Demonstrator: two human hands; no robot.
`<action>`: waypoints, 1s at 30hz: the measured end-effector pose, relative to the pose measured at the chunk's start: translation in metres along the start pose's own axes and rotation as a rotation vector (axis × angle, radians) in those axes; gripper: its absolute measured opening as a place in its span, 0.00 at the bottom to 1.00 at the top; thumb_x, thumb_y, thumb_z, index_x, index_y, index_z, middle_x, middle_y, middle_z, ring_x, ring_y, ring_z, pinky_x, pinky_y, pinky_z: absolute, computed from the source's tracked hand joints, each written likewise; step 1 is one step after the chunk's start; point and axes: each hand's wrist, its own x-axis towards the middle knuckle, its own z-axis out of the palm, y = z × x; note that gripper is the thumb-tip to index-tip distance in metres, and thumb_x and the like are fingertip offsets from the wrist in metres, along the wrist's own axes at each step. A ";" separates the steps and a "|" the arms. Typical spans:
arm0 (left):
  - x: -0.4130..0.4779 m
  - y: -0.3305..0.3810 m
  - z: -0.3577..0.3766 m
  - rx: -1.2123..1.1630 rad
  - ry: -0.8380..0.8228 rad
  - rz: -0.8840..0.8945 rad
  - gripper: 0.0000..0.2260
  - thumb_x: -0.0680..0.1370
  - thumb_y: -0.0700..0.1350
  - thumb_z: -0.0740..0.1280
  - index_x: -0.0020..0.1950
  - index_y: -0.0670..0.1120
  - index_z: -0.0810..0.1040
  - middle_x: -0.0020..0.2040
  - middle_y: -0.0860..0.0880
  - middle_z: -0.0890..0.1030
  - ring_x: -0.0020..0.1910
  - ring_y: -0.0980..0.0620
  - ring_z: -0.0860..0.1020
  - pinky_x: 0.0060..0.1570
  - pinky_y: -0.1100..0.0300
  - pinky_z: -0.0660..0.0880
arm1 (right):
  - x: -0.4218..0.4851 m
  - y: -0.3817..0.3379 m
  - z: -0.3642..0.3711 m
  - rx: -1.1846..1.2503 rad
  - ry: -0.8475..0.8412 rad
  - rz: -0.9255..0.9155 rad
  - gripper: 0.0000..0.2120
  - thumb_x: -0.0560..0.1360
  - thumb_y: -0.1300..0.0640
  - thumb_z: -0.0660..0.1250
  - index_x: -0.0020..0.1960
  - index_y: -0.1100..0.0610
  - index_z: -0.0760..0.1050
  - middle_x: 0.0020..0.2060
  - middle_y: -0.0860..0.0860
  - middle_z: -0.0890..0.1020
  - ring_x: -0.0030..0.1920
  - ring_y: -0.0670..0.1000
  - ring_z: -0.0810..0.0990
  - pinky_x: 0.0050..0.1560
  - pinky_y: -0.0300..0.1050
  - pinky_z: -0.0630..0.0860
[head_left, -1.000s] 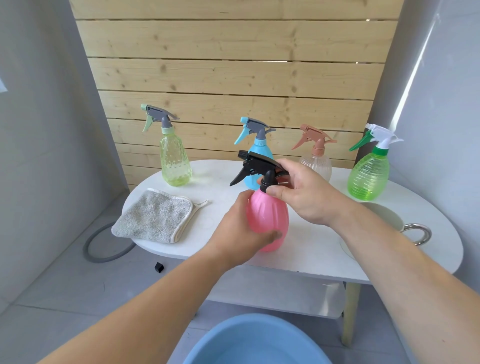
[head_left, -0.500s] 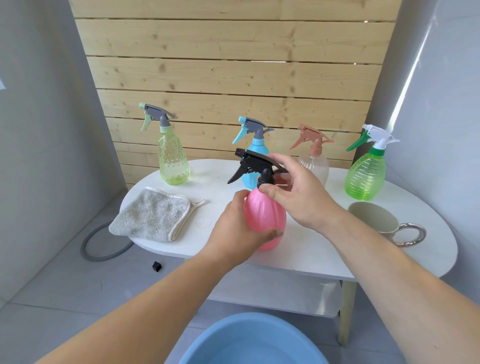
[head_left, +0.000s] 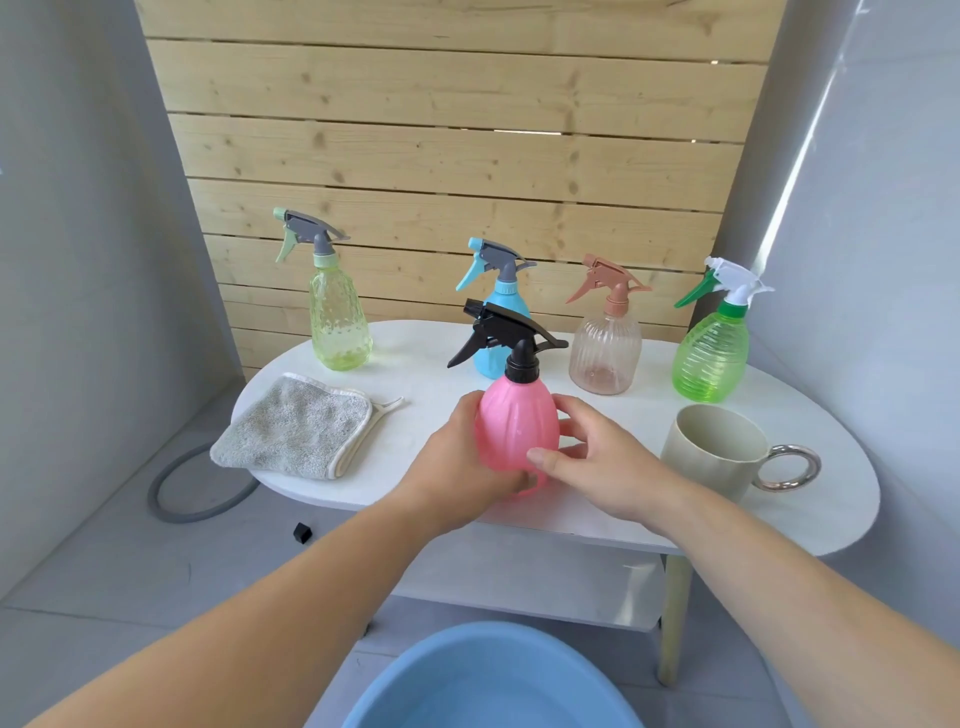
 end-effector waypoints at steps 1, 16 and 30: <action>0.000 -0.001 0.000 0.003 0.011 0.003 0.36 0.67 0.47 0.82 0.70 0.56 0.68 0.56 0.59 0.81 0.54 0.60 0.81 0.51 0.61 0.80 | -0.001 -0.001 0.002 -0.006 0.005 -0.006 0.26 0.77 0.55 0.70 0.72 0.46 0.66 0.61 0.45 0.79 0.53 0.45 0.82 0.57 0.44 0.78; 0.061 -0.007 -0.097 0.058 0.174 -0.087 0.38 0.65 0.41 0.83 0.70 0.54 0.71 0.52 0.47 0.84 0.49 0.51 0.83 0.43 0.61 0.78 | 0.093 -0.058 0.050 0.319 0.011 0.016 0.10 0.83 0.51 0.60 0.56 0.37 0.74 0.53 0.48 0.83 0.52 0.51 0.83 0.63 0.53 0.77; 0.160 -0.052 -0.126 0.092 0.155 -0.128 0.40 0.67 0.38 0.82 0.75 0.50 0.68 0.53 0.45 0.82 0.50 0.47 0.82 0.45 0.59 0.77 | 0.202 -0.029 0.088 0.396 0.062 0.063 0.17 0.72 0.42 0.54 0.57 0.41 0.74 0.54 0.51 0.81 0.56 0.51 0.77 0.69 0.58 0.70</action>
